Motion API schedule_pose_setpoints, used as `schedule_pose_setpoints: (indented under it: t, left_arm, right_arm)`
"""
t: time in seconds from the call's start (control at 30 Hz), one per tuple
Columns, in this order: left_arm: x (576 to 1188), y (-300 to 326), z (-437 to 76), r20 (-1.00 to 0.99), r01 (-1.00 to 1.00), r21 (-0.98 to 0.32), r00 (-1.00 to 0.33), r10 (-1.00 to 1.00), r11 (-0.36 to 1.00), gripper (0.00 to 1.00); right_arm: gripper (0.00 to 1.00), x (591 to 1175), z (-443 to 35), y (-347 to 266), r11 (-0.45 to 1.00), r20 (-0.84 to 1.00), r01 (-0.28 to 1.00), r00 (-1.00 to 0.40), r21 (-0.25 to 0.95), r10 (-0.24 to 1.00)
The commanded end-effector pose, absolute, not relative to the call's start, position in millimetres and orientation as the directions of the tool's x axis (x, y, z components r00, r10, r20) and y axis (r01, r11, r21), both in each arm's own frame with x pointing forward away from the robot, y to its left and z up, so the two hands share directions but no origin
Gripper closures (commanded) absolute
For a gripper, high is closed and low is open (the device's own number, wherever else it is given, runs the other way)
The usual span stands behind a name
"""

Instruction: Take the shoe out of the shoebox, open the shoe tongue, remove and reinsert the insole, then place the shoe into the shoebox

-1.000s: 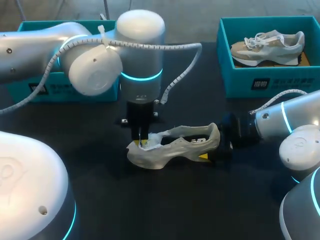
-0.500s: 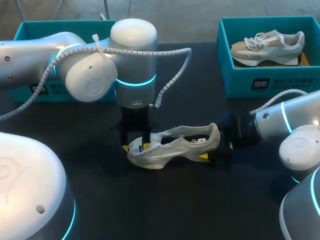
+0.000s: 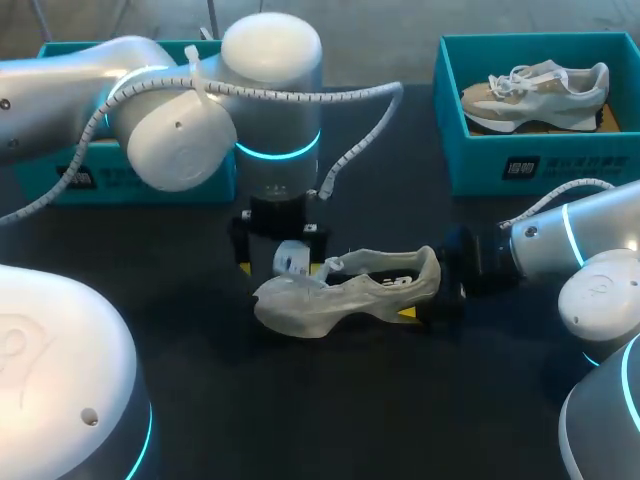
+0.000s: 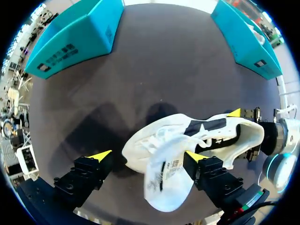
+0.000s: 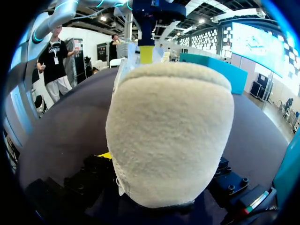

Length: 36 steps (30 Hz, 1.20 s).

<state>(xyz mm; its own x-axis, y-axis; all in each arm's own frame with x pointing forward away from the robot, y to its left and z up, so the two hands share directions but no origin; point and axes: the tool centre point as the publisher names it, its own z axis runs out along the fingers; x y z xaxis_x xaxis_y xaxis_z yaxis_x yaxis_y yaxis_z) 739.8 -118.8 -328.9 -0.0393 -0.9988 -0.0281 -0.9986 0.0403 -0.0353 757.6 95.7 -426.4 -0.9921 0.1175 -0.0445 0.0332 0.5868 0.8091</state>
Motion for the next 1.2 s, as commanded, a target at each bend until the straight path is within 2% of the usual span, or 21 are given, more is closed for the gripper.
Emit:
schedule_pose_setpoints:
  t: [0.03, 0.33, 0.37, 0.4, 0.47, 0.53, 0.57, 0.83, 1.07, 1.2]
  left_arm:
    - [747, -124, -311, -0.028, -0.988, -0.074, -0.136, -0.990, 0.138, 0.00]
    - [770, -160, -267, 0.029, -0.821, -0.183, -0.555, -0.831, 0.542, 0.00]
    - [772, -165, -262, 0.027, -0.788, -0.184, -0.601, -0.799, 0.587, 0.07]
    - [774, -170, -258, 0.036, -0.754, -0.182, -0.647, -0.762, 0.631, 0.22]
    - [776, -179, -253, 0.033, -0.685, -0.167, -0.722, -0.691, 0.709, 0.62]
    - [776, -187, -248, 0.055, -0.598, -0.163, -0.800, -0.598, 0.785, 0.84]
    - [775, -190, -246, 0.065, -0.557, -0.157, -0.829, -0.555, 0.815, 1.00]
    - [769, -207, -238, 0.110, -0.283, -0.188, -0.958, -0.267, 0.940, 1.00]
    - [763, -214, -226, 0.150, -0.143, -0.321, -0.984, -0.098, 0.936, 1.00]
    - [763, -214, -226, 0.150, -0.143, -0.321, -0.984, -0.098, 0.936, 1.00]
  right_arm:
    - [1.00, 758, -429, 96, 0.590, -0.044, 0.033, -0.992, 0.807, 0.117]
    - [1.00, 758, -429, 96, 0.590, -0.044, 0.033, -0.992, 0.807, 0.117]
    - [1.00, 758, -429, 96, 0.590, -0.044, 0.033, -0.992, 0.807, 0.117]
    - [1.00, 758, -429, 96, 0.590, -0.044, 0.033, -0.992, 0.807, 0.117]
    - [1.00, 758, -429, 96, 0.590, -0.044, 0.033, -0.992, 0.807, 0.117]
    - [1.00, 758, -429, 96, 0.590, -0.044, 0.033, -0.992, 0.807, 0.117]
    - [1.00, 758, -429, 96, 0.590, -0.044, 0.033, -0.992, 0.807, 0.117]
    - [1.00, 758, -429, 96, 0.590, -0.044, 0.033, -0.992, 0.807, 0.117]
    - [1.00, 758, -429, 96, 0.590, -0.044, 0.033, -0.992, 0.807, 0.117]
    - [1.00, 758, -429, 96, 0.590, -0.044, 0.033, -0.992, 0.807, 0.117]
